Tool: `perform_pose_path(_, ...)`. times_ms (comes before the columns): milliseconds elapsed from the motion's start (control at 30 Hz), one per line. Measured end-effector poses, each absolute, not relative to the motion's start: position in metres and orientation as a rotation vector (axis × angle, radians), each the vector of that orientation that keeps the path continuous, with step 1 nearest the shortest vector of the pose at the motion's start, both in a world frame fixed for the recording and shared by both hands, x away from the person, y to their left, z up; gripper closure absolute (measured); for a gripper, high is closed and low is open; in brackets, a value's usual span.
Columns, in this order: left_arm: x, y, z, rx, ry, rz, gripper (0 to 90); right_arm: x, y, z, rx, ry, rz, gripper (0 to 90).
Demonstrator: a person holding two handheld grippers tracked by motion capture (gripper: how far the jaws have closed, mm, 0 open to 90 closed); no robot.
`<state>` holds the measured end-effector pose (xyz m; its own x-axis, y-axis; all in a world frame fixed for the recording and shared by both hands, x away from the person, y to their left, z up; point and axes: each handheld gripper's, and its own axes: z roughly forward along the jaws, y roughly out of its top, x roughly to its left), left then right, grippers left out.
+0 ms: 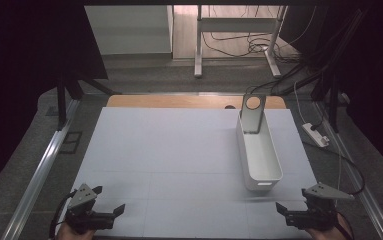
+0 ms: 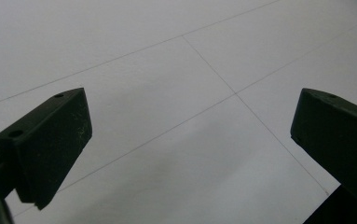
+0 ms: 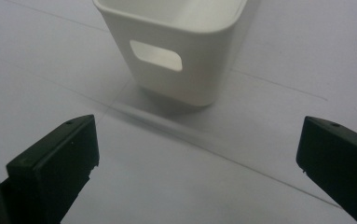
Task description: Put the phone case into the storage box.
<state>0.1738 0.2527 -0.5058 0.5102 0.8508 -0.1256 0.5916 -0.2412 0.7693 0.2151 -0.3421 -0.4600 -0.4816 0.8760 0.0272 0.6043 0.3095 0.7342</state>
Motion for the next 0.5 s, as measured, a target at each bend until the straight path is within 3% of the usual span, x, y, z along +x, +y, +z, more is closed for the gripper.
perform_pose_path(500,0.1734,0.2529,-0.5059,1.950,1.184,0.409,0.0,0.2115,-0.3476,-0.4708,1.335,2.231,0.917,0.0)
